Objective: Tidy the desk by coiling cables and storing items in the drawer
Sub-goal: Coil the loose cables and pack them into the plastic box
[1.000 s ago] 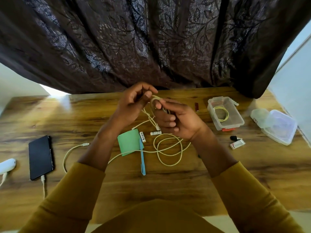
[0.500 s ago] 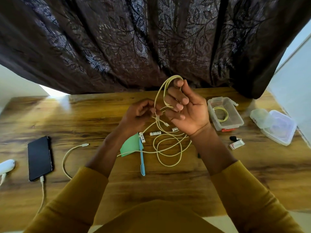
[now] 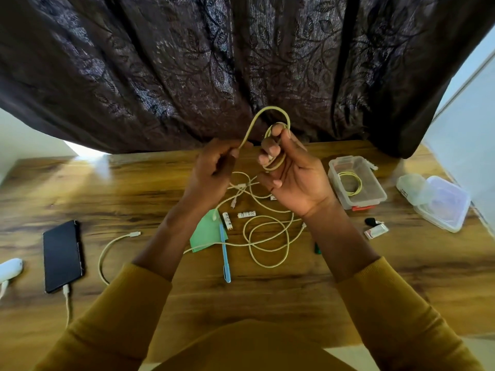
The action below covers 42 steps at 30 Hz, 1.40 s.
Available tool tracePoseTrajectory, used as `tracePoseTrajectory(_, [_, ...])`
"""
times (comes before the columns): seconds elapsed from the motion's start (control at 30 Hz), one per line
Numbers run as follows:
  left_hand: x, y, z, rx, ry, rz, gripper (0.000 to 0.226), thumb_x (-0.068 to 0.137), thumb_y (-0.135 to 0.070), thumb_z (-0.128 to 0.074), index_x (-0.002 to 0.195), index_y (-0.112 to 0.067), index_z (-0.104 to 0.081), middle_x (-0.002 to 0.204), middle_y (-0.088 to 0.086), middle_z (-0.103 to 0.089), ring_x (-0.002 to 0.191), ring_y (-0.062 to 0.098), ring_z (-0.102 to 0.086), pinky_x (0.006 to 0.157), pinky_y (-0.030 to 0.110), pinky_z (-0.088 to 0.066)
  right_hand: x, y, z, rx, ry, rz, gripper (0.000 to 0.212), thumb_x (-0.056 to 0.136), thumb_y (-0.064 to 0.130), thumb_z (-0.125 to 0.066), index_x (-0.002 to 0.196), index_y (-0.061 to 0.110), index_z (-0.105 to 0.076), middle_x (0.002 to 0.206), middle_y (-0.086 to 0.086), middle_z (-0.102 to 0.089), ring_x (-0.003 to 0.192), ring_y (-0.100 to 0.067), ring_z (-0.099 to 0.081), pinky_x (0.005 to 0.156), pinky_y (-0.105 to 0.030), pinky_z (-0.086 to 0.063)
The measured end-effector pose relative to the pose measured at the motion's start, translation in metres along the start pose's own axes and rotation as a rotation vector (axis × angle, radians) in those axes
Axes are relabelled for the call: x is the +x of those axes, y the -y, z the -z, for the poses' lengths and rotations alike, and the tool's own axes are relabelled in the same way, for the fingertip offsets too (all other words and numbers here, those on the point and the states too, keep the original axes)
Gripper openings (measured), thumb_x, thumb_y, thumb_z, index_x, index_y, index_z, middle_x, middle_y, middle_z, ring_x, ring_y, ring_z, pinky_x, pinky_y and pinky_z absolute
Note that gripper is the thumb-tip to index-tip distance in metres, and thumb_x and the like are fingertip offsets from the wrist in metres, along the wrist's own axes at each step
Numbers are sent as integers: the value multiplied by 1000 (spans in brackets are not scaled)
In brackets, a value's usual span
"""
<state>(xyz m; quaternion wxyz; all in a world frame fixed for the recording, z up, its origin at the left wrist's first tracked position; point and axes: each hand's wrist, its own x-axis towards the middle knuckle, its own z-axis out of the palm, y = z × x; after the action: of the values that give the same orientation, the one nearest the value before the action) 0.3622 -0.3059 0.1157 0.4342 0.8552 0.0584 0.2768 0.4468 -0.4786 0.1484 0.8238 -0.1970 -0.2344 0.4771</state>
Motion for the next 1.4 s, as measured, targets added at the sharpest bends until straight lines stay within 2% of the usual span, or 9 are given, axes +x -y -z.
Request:
tracePoseTrajectory(0.17, [-12,2,-6,176,158,-125,27,99,-6,-60,119,-16,-77,96,3,-69,81,12,-64,68,34,-52,6,3,1,-97,-106,50,25,112,25,-34,117,18,-58,113,-7,-73,114,-24,-70,47,-21,-44])
tracePoseTrajectory(0.37, [-21,-9,-7,269,340,-114,33,98,-33,-58,125,-25,-75,96,-10,-61,84,7,-59,71,34,-55,8,-6,14,-233,-333,50,19,112,22,-38,119,16,-54,127,-15,-70,127,-31,-64,43,-18,-44])
tracePoseTrajectory(0.47, [-20,-19,-3,293,391,-68,37,94,-42,-61,126,-28,-74,109,-9,-70,93,6,-68,77,38,-59,5,-13,11,-529,-442,25,23,113,24,-39,123,9,-54,121,-15,-73,116,-26,-71,47,-25,-52])
tracePoseTrajectory(0.6, [-12,-32,8,256,383,-29,21,94,-29,-68,113,-32,-76,103,-14,-75,90,2,-69,78,38,-59,5,-27,15,-1097,-509,54,27,112,15,-43,113,-7,-59,83,-4,-65,62,0,-63,46,-12,-42])
tracePoseTrajectory(0.73, [-4,-35,21,145,320,80,30,94,-16,-70,118,-33,-65,87,-11,-71,75,2,-66,68,33,-57,4,-25,10,-1105,-468,-51,29,113,12,-37,97,-6,-54,64,-15,-54,37,-5,-49,35,-14,-34])
tracePoseTrajectory(0.9, [6,-35,26,-33,347,104,42,95,-1,-65,127,-28,-58,94,-7,-73,88,13,-72,81,42,-59,4,-24,2,-1179,-385,-333,55,109,57,-29,81,20,-59,48,9,-50,34,-3,-42,35,-15,-30])
tracePoseTrajectory(1.1, [0,-28,20,-120,273,55,39,89,-12,-73,122,-15,-53,95,-2,-59,83,7,-61,74,28,-52,-1,-3,7,-924,-213,-458,44,107,51,-47,94,12,-59,48,10,-42,32,-3,-36,34,-16,-22])
tracePoseTrajectory(1.27, [-2,-21,15,-276,281,86,23,98,-29,-60,106,-8,-55,93,23,-58,83,39,-59,73,46,-49,-5,5,7,-455,36,-489,31,112,27,-37,89,11,-52,54,3,-23,39,-7,-20,36,-24,-13])
tracePoseTrajectory(1.4, [-5,-23,9,-333,261,116,39,104,-36,-48,94,-1,-60,84,20,-54,83,24,-50,73,39,-43,-3,1,4,-261,102,-428,36,113,25,-26,89,10,-49,52,2,-23,40,-11,-19,37,-26,-13])
